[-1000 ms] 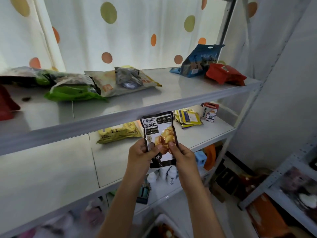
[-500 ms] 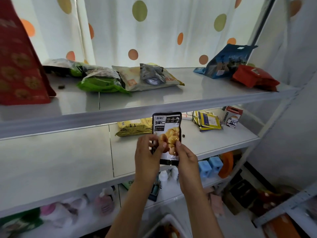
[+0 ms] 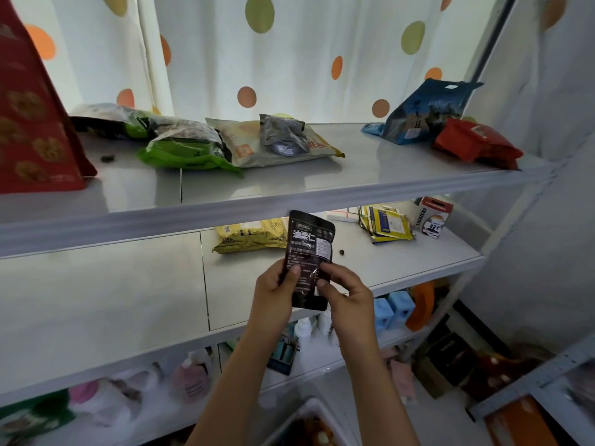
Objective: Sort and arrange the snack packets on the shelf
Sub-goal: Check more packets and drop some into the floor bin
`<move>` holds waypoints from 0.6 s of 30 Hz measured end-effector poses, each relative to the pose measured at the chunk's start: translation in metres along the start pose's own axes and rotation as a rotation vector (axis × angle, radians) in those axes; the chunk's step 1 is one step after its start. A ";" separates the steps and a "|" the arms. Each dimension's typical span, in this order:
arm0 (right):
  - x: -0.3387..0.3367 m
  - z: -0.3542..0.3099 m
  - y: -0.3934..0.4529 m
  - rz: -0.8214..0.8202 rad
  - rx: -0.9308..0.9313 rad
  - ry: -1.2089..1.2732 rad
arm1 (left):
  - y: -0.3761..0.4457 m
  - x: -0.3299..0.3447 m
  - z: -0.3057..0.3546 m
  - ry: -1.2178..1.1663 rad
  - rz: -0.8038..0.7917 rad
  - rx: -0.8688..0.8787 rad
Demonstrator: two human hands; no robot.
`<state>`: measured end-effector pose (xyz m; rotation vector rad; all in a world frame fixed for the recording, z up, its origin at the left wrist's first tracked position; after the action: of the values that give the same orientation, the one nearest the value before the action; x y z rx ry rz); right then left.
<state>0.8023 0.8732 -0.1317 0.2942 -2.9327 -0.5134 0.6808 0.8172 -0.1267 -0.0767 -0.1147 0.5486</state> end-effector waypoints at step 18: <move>-0.002 -0.013 0.012 0.153 0.017 0.047 | 0.019 0.007 0.019 0.218 0.107 0.095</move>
<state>0.8045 0.8809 -0.1159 0.0813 -2.8847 -0.4531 0.6747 0.8377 -0.1093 -0.0495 0.1287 0.6486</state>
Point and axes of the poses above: each hand's wrist, its own y-axis towards the middle knuckle, its own x-axis out of the palm, z = x × y, the point moved 4 cm from there along y, towards the middle knuckle, and after that the axes turned 13 degrees about -x, right-handed, at the moved point
